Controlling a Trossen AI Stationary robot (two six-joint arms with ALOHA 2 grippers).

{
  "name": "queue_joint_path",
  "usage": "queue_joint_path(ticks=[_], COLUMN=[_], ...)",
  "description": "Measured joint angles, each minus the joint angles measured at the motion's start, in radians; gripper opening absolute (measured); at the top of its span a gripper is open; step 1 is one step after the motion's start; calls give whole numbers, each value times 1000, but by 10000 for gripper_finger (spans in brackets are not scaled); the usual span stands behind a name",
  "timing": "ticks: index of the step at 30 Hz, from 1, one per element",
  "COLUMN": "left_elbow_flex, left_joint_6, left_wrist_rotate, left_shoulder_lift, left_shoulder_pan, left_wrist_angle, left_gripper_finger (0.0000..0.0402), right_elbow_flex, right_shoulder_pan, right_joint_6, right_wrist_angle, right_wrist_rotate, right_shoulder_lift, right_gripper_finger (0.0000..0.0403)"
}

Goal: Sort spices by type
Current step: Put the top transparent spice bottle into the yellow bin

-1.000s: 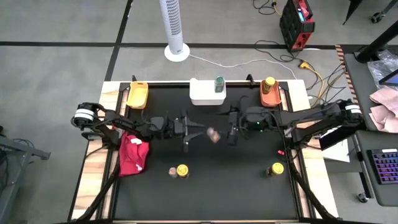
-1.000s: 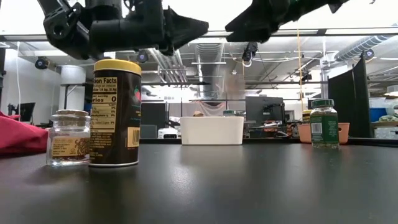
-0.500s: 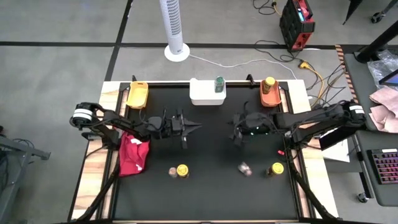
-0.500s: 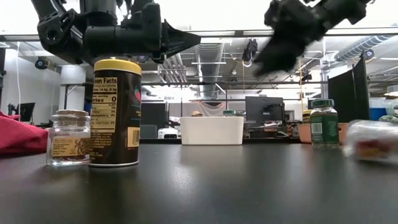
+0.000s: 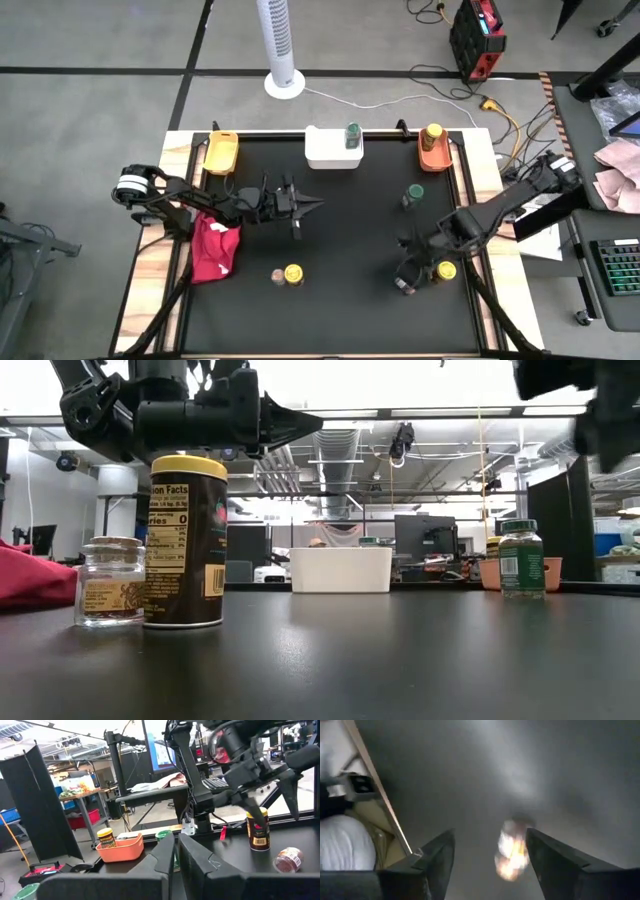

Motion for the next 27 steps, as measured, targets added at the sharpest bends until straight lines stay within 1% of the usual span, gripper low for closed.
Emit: queue_joint_path(ticks=[3,5,8,11,16,22,27], left_elbow_flex=[0,0,0,0,0,0,0], left_joint_6=[-5,-7,-15,-31,-34,-42,-42], left_wrist_rotate=[0,0,0,0,0,1,1], left_shoulder_lift=[0,0,0,0,0,0,0], left_shoulder_pan=[0,0,-1,-1,-1,-1,-1], left_wrist_angle=[0,0,0,0,0,1,2], left_gripper_finger=[8,8,8,8,8,10,26], right_elbow_flex=[63,92,121,142,174,179,177], right_shoulder_pan=[46,59,58,51,27,12,12], right_joint_6=[123,155,175,177,162,97,71], right_wrist_angle=[-92,-128,-128,-137,-195,-197,-179], right_wrist_rotate=[-22,-48,-107,-125,-113,-114,-114], right_shoulder_lift=[61,107,177,250,350,421,449], right_gripper_finger=[222,222,225,230,234,244,259])
